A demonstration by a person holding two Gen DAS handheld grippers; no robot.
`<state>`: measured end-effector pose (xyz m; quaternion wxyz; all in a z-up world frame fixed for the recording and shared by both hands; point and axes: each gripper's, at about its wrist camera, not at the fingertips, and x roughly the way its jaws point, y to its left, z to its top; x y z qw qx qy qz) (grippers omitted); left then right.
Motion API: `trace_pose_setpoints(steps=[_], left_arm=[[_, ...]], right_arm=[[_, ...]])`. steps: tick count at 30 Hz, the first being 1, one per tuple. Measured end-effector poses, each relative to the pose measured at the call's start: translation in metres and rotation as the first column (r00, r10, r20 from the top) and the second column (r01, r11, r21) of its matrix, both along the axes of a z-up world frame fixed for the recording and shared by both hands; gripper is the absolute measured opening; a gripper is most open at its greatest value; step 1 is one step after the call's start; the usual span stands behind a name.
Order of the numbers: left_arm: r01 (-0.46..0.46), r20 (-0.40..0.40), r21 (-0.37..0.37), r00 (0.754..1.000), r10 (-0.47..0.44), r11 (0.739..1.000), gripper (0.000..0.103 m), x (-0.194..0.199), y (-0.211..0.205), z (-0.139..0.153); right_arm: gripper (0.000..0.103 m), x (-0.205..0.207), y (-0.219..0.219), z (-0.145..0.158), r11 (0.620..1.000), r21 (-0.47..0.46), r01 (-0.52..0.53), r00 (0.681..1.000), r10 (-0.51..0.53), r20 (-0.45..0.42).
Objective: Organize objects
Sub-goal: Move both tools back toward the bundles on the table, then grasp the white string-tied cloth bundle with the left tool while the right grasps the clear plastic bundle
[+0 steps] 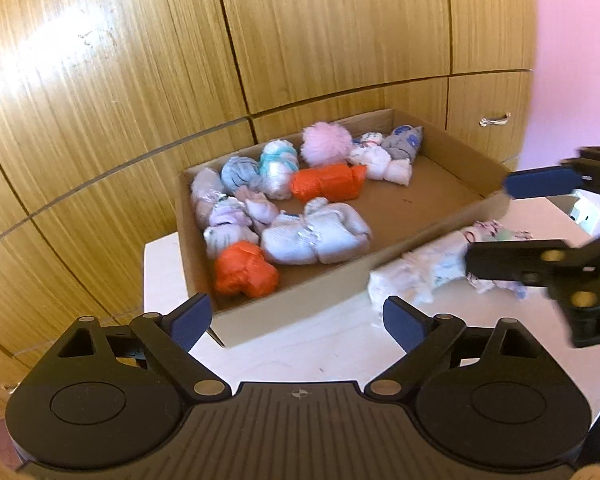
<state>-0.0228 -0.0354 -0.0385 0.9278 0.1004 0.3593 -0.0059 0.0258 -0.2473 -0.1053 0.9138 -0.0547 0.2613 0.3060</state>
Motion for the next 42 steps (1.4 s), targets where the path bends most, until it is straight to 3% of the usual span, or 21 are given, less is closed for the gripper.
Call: trace_pose_setpoints(steps=[3, 11, 18, 29, 35, 40, 42], left_arm=[[-0.015, 0.014, -0.022, 1.000, 0.015, 1.000, 0.096, -0.011, -0.007, -0.007], [-0.060, 0.069, -0.100, 0.995, 0.067, 0.993, 0.098, -0.019, -0.027, -0.030], [-0.075, 0.033, -0.195, 0.996, 0.083, 0.978, 0.098, 0.001, -0.042, -0.041], [-0.108, -0.016, -0.328, 0.994, 0.108, 0.939, 0.099, 0.036, -0.046, -0.047], [-0.132, -0.031, -0.344, 0.991, 0.129, 0.930, 0.100, 0.051, -0.049, -0.052], [-0.157, -0.050, -0.404, 0.987, 0.150, 0.901, 0.092, 0.058, -0.042, -0.055], [-0.153, -0.053, -0.426, 0.988, 0.144, 0.892, 0.088, 0.057, -0.037, -0.055]], right_arm=[[0.083, -0.021, -0.023, -0.010, 0.998, 0.026, 0.061, 0.998, -0.062, 0.027], [0.078, -0.044, -0.055, -0.052, 0.980, -0.028, 0.195, 0.980, -0.194, 0.039], [0.068, -0.034, -0.053, -0.064, 0.975, -0.032, 0.220, 0.975, -0.219, 0.040], [0.068, -0.030, -0.047, -0.070, 0.978, -0.010, 0.209, 0.977, -0.209, 0.046], [0.068, -0.026, -0.041, -0.072, 0.975, -0.009, 0.223, 0.974, -0.223, 0.032], [0.065, -0.027, -0.035, -0.072, 0.974, -0.017, 0.228, 0.973, -0.227, 0.036], [0.059, -0.027, -0.034, -0.073, 0.974, -0.019, 0.227, 0.974, -0.226, 0.033]])
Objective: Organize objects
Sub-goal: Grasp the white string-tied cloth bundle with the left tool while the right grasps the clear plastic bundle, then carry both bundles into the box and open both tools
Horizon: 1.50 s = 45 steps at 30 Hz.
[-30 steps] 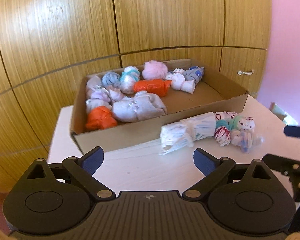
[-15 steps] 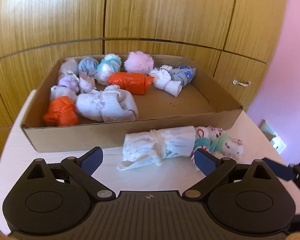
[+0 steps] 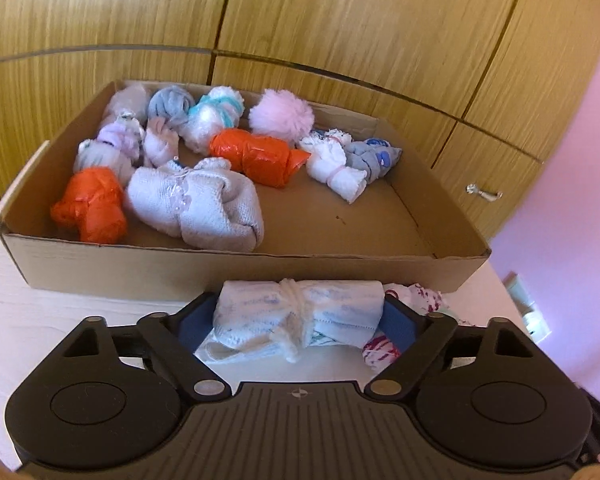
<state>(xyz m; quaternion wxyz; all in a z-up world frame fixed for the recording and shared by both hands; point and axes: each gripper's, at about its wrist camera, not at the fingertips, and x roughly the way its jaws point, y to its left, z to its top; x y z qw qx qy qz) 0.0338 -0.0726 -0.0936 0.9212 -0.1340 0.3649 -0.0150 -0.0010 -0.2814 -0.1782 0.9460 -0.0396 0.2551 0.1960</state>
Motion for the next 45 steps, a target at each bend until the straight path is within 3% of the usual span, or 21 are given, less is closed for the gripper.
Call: trace_pose_setpoints(steps=[6, 10, 11, 12, 16, 24, 28, 30, 38, 45], left_arm=[[-0.005, 0.002, 0.014, 1.000, 0.005, 1.000, 0.087, -0.011, 0.013, 0.003], [-0.008, 0.010, 0.045, 1.000, 0.008, 0.999, 0.087, -0.022, 0.023, 0.007], [-0.006, 0.010, 0.052, 1.000, 0.006, 0.999, 0.087, -0.025, 0.024, 0.007], [-0.005, 0.011, 0.064, 1.000, 0.004, 0.998, 0.087, -0.028, 0.026, 0.008], [0.021, 0.011, 0.116, 1.000, -0.023, 0.993, 0.087, -0.039, 0.028, 0.005], [0.036, 0.030, 0.138, 0.999, -0.040, 0.990, 0.088, -0.042, 0.029, 0.002], [0.034, 0.028, 0.137, 0.999, -0.038, 0.990, 0.088, -0.040, 0.031, 0.000], [0.037, 0.030, 0.138, 0.999, -0.042, 0.990, 0.087, -0.038, 0.032, -0.002], [0.073, 0.069, 0.180, 0.994, -0.086, 0.981, 0.084, -0.047, 0.029, 0.002], [0.147, 0.125, 0.266, 0.975, -0.185, 0.953, 0.083, -0.053, 0.016, 0.046]], right_arm=[[0.033, 0.004, -0.001, -0.004, 1.000, -0.001, -0.017, 0.999, 0.017, -0.030], [0.030, -0.002, -0.005, -0.004, 1.000, -0.002, -0.013, 1.000, 0.013, -0.015], [0.019, -0.005, -0.007, -0.004, 1.000, 0.001, -0.015, 1.000, 0.015, -0.012], [0.016, -0.007, -0.008, -0.004, 1.000, 0.005, -0.018, 1.000, 0.018, -0.013], [0.017, -0.013, -0.015, -0.005, 1.000, -0.005, -0.030, 0.999, 0.030, -0.019], [0.036, -0.009, -0.012, -0.004, 1.000, -0.019, -0.024, 1.000, 0.024, -0.005], [0.036, 0.003, -0.004, -0.007, 0.999, -0.039, -0.021, 0.999, 0.020, -0.025], [0.023, 0.004, -0.003, -0.007, 0.999, -0.030, -0.028, 0.999, 0.028, -0.028], [0.022, -0.016, -0.009, -0.004, 0.997, -0.028, -0.077, 0.997, 0.077, 0.012], [0.022, -0.016, -0.027, 0.036, 0.993, 0.014, -0.115, 0.993, 0.114, 0.044]])
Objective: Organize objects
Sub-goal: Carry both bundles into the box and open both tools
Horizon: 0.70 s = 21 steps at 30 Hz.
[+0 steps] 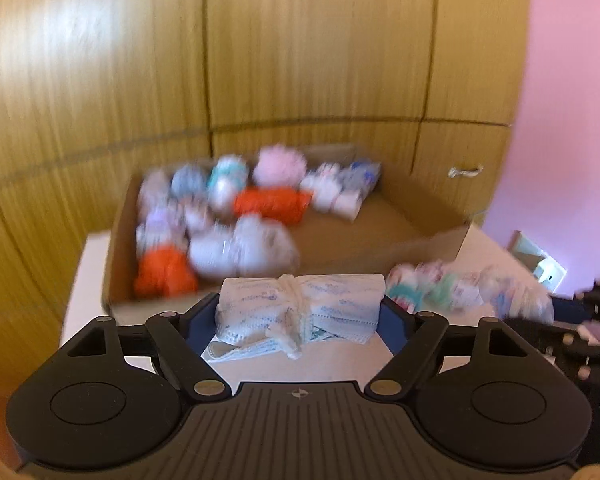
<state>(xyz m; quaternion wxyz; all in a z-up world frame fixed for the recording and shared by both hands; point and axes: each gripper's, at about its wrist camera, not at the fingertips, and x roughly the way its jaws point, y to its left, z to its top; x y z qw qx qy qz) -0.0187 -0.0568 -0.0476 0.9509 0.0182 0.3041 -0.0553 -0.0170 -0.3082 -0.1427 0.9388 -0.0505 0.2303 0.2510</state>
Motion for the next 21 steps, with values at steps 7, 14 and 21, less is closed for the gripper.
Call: trace_pose_setpoints(steps=[7, 14, 21], left_arm=[[0.080, 0.041, 0.046, 0.996, -0.082, 0.996, 0.083, 0.037, -0.015, 0.048], [0.103, -0.034, 0.016, 0.994, -0.103, 0.995, 0.083, 0.104, -0.026, 0.040], [0.114, -0.128, 0.036, 0.986, -0.109, 0.993, 0.083, 0.144, -0.037, 0.000]], right_arm=[[0.022, 0.047, -0.022, 0.061, 0.999, 0.020, -0.037, 0.999, 0.036, 0.030], [0.022, 0.115, -0.024, 0.076, 0.992, 0.018, -0.124, 0.992, 0.124, -0.016], [0.022, 0.175, -0.012, 0.040, 0.981, 0.023, -0.192, 0.968, 0.193, -0.158]])
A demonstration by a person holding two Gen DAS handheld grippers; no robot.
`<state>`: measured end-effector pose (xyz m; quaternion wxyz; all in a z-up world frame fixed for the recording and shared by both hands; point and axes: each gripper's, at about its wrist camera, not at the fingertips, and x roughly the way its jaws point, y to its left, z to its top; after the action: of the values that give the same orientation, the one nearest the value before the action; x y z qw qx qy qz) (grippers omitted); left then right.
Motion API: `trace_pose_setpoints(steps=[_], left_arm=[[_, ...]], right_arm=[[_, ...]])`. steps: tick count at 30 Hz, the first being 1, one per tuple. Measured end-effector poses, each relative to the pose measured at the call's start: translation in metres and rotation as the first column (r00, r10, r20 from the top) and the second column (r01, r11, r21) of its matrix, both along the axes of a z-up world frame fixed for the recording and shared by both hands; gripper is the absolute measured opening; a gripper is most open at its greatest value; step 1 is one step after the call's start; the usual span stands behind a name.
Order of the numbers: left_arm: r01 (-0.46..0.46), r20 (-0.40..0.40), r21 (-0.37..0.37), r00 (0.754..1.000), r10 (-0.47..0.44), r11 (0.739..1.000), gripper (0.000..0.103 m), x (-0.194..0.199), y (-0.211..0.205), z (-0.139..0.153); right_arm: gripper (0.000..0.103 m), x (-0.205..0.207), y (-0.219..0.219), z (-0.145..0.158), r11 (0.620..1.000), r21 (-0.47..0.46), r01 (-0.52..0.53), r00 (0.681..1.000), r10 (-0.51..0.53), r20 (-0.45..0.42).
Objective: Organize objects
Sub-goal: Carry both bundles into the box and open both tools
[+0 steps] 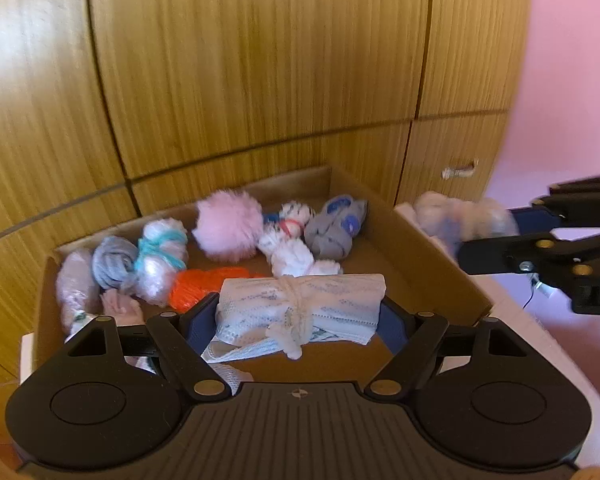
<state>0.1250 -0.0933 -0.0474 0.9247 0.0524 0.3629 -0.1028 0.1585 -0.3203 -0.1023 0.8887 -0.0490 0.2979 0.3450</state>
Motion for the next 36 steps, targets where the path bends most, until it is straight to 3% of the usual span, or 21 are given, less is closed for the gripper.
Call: trace_pose_setpoints(steps=[6, 12, 17, 24, 36], left_arm=[[0.013, -0.041, 0.020, 0.999, -0.012, 1.000, 0.083, 0.018, 0.002, -0.021], [-0.031, -0.093, 0.011, 0.995, 0.032, 0.999, 0.083, 0.043, 0.005, -0.036], [-0.068, -0.108, -0.025, 0.992, 0.065, 0.997, 0.083, 0.058, 0.009, -0.038], [-0.108, -0.111, -0.017, 0.988, 0.106, 0.994, 0.084, 0.065, 0.009, -0.041], [-0.106, -0.167, 0.012, 0.980, 0.107, 0.994, 0.087, 0.067, 0.005, -0.045]], right_arm=[[0.022, 0.025, 0.017, -0.032, 0.994, -0.077, -0.074, 0.995, 0.068, -0.071], [0.022, 0.049, 0.030, -0.049, 0.986, -0.134, -0.100, 0.993, 0.089, -0.081], [0.022, 0.062, 0.041, -0.050, 0.977, -0.180, -0.116, 0.993, 0.110, -0.044], [0.023, 0.062, 0.050, -0.048, 0.949, -0.269, -0.164, 0.984, 0.178, 0.027], [0.033, 0.061, 0.050, -0.047, 0.927, -0.329, -0.180, 0.980, 0.198, 0.021]])
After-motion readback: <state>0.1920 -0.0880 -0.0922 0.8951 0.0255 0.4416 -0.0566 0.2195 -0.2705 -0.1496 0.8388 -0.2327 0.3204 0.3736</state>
